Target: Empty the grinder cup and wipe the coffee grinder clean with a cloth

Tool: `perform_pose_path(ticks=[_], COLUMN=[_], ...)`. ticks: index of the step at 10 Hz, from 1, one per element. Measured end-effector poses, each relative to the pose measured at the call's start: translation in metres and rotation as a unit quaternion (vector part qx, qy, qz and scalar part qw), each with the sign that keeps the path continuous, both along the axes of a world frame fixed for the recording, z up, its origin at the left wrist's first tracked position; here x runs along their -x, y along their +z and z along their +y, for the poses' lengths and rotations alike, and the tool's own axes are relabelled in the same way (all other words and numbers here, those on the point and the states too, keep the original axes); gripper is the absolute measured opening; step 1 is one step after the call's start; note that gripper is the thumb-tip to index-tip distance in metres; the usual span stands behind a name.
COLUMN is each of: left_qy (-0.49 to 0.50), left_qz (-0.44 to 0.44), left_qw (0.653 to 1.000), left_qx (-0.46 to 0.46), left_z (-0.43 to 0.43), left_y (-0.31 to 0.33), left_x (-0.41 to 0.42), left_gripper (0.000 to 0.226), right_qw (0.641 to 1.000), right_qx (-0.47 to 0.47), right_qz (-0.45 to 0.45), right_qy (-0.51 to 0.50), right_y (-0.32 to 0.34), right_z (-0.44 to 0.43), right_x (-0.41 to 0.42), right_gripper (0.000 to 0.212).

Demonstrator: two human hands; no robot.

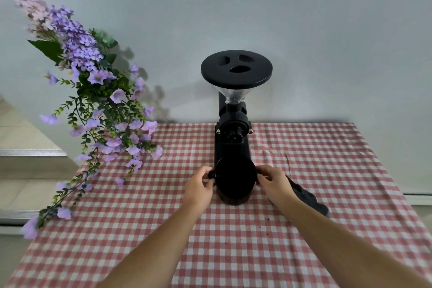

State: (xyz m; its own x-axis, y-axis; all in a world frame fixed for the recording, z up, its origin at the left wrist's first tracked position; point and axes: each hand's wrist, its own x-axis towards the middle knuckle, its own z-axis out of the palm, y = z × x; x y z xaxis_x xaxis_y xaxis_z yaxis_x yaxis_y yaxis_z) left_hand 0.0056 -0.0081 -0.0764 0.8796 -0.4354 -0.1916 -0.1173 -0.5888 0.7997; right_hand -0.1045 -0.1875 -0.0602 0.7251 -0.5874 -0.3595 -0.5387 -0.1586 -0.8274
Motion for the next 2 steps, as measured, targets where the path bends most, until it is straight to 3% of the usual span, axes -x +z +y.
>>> perform_pose_path(ticks=[1, 2], left_qy=[-0.005, 0.013], left_qz=[0.005, 0.004], left_qw=[1.0, 0.999], left_qx=[-0.008, -0.037], left_z=[0.0026, 0.0025], left_y=[0.0016, -0.0009], left_x=[-0.0006, 0.0005], left_gripper=[0.028, 0.048], right_qw=[1.0, 1.0], right_qx=[-0.005, 0.021], right_qz=[0.005, -0.004], right_qy=[0.01, -0.005], right_y=[0.0019, 0.0019], right_z=[-0.0015, -0.0018], right_x=[0.0047, 0.0092], right_gripper=[0.029, 0.034])
